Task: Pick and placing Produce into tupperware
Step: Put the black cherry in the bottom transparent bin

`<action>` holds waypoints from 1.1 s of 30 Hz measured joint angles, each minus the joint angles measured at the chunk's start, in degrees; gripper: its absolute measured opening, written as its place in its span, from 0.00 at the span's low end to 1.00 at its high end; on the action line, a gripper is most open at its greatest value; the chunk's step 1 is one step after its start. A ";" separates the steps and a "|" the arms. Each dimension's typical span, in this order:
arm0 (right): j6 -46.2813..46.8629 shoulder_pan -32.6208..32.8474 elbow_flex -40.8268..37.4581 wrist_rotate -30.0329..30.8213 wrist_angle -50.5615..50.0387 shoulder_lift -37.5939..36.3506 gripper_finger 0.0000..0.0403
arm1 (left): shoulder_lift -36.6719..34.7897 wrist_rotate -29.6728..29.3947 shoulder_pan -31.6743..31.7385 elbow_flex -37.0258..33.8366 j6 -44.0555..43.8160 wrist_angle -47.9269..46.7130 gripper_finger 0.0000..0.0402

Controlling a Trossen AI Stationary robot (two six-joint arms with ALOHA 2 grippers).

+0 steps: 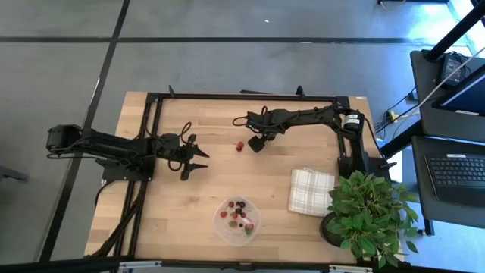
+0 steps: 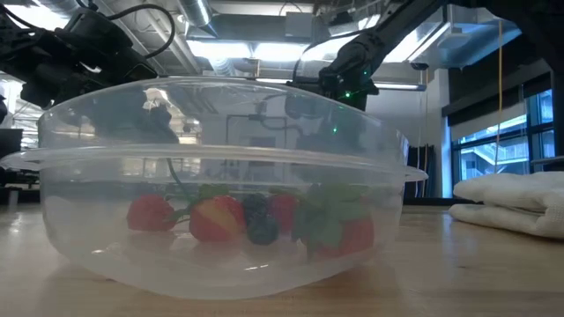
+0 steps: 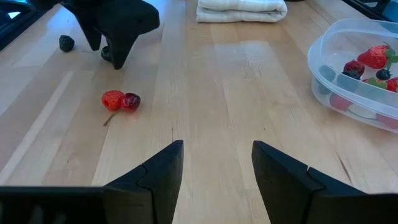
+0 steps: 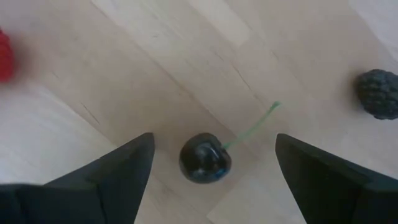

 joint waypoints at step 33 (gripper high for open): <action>3.08 0.00 0.00 -1.38 0.51 0.00 0.82 | 0.01 0.00 0.00 0.02 0.00 0.00 0.46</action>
